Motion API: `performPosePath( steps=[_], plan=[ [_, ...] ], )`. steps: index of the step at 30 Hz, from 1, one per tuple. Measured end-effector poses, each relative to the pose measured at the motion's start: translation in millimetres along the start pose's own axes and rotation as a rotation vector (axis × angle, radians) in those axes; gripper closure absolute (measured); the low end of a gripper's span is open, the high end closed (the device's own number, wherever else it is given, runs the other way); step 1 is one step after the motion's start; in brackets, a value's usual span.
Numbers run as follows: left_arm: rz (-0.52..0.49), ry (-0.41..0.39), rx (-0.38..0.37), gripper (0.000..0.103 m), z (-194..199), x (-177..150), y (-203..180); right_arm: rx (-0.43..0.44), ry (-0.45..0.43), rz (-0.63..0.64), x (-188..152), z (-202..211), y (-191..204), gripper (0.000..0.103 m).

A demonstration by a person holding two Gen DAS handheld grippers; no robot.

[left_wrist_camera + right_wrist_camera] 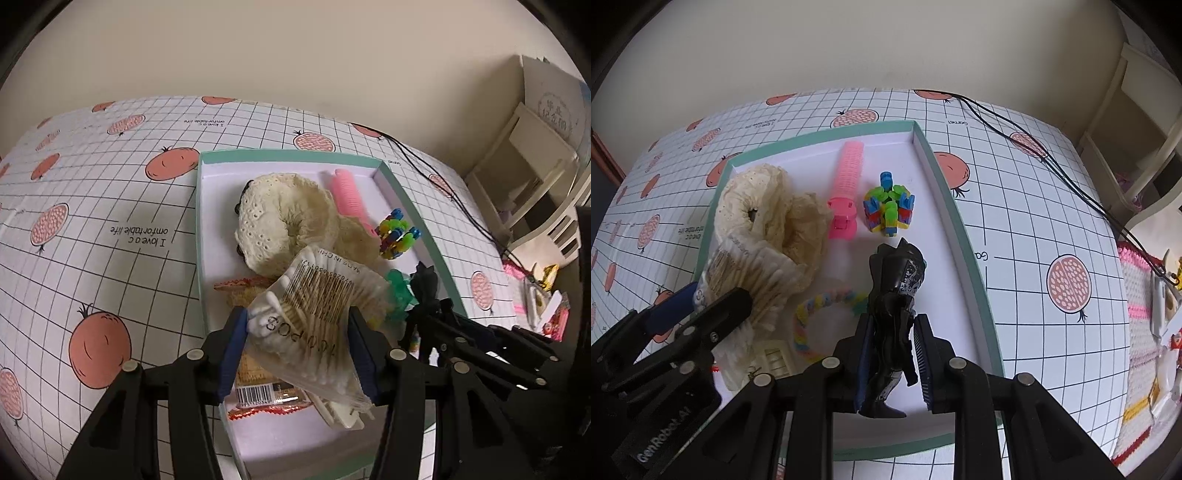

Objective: Organize objects
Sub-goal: 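Lower the cotton swab bag into the tray and open the left gripper, then lower the black figure into the tray and open the right gripper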

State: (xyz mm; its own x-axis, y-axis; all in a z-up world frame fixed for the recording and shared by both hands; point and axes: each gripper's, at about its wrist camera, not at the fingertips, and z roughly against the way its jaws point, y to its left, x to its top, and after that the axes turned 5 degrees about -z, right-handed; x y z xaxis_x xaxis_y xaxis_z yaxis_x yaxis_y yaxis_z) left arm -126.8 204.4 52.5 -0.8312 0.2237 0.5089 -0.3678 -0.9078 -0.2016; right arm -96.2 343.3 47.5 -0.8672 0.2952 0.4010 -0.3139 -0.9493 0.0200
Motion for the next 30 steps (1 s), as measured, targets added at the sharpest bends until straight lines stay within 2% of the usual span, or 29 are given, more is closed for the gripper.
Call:
performPosePath(
  steps=[2,4,6,15,21,25,26,28,30],
  plan=[
    [0.004,-0.002,-0.01,0.047,2.6,0.3,0.0,0.003,-0.005,-0.001,0.4,1.0,-0.6,0.078],
    [0.01,-0.009,-0.019,0.042,6.2,1.2,0.4,0.007,-0.015,-0.006,0.9,3.6,-1.5,0.07],
    [0.017,-0.018,-0.035,0.041,10.5,1.8,0.8,0.014,-0.021,-0.008,1.1,5.5,-1.6,0.064],
    [0.037,-0.079,-0.048,0.041,32.1,6.6,5.6,0.014,-0.076,-0.025,2.9,19.8,-2.3,0.061],
    [0.057,-0.092,-0.009,0.041,35.0,7.2,14.5,0.021,-0.084,-0.017,3.2,21.0,0.9,0.061],
    [0.084,-0.094,0.03,0.04,36.2,6.7,25.0,0.023,-0.101,-0.014,2.8,22.3,1.7,0.039],
    [0.085,-0.097,0.046,0.038,37.3,5.7,26.8,0.028,-0.102,-0.014,3.0,22.4,1.5,0.039],
    [0.093,-0.1,0.086,0.028,38.5,4.1,32.3,0.027,-0.108,-0.008,2.5,23.1,2.4,0.031],
    [0.123,-0.098,0.104,0.028,39.5,2.5,41.1,0.029,-0.111,-0.003,1.5,23.6,3.7,0.024]
  ],
)
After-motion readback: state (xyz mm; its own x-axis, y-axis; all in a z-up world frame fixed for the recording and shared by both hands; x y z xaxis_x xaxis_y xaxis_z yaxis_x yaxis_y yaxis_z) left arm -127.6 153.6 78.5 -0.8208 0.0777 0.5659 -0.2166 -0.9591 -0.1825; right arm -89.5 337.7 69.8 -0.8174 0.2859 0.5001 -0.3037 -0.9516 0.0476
